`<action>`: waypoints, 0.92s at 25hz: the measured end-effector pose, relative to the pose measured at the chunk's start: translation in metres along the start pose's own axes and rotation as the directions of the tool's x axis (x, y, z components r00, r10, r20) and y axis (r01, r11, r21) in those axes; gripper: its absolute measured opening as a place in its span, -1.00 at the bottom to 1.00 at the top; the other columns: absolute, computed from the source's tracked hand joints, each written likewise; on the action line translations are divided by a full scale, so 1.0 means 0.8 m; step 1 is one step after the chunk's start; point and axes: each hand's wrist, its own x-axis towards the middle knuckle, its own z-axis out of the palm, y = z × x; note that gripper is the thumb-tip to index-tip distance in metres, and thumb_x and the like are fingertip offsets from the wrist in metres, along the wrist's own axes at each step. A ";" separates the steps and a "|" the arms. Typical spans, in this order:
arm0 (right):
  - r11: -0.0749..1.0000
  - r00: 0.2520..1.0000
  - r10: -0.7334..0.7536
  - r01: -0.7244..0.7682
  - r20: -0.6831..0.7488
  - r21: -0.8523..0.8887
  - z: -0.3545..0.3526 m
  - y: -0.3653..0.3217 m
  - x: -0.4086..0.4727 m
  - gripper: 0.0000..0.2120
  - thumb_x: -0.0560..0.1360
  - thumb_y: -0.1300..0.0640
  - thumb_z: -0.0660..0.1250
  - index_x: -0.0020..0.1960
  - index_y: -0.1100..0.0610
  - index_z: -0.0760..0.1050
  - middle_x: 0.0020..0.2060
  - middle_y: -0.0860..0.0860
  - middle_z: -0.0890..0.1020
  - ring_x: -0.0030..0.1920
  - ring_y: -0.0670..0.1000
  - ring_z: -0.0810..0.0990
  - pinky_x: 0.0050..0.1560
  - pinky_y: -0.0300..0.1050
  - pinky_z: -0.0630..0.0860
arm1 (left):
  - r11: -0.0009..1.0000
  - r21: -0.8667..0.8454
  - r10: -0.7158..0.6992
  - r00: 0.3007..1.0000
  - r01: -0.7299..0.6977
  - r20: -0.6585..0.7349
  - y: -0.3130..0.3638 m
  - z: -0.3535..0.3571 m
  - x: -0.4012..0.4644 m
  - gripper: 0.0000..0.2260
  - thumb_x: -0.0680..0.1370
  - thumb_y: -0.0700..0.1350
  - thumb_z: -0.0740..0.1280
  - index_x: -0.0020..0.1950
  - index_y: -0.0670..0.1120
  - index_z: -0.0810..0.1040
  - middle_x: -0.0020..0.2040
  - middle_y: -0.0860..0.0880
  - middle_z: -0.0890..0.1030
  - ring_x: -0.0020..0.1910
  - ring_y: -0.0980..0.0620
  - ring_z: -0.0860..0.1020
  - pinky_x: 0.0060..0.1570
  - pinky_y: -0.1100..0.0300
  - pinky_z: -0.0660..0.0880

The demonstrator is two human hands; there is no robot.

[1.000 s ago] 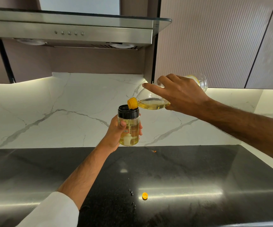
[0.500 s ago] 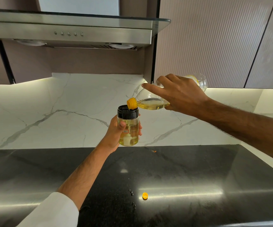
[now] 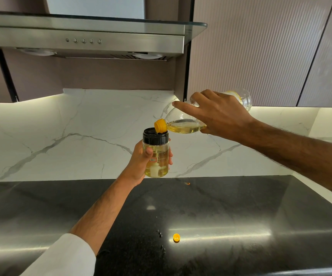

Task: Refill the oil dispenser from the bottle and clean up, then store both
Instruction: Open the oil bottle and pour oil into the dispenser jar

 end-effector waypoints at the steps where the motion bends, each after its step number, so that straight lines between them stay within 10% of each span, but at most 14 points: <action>1: 1.000 1.000 0.000 0.000 0.003 -0.003 0.000 0.000 0.000 0.15 0.14 -0.01 0.75 0.51 -0.01 0.12 0.15 0.23 0.60 0.02 0.23 0.64 -0.13 0.20 0.66 | 1.000 -0.002 -0.001 1.000 0.001 -0.001 0.000 0.000 0.000 -0.23 0.21 0.51 0.46 0.23 0.03 0.61 -0.05 -0.12 0.70 -0.17 -0.11 0.69 -0.11 -0.04 0.66; 23: 1.000 1.000 -0.004 0.004 -0.019 0.015 0.000 -0.002 0.003 0.17 0.09 0.01 0.77 0.51 0.00 0.13 0.13 0.25 0.61 0.00 0.25 0.65 -0.14 0.21 0.66 | 1.000 0.008 -0.004 1.000 0.004 0.008 0.000 -0.002 0.000 -0.10 0.19 0.52 0.46 0.28 -0.10 0.50 -0.07 -0.09 0.70 -0.17 -0.09 0.69 -0.13 -0.03 0.66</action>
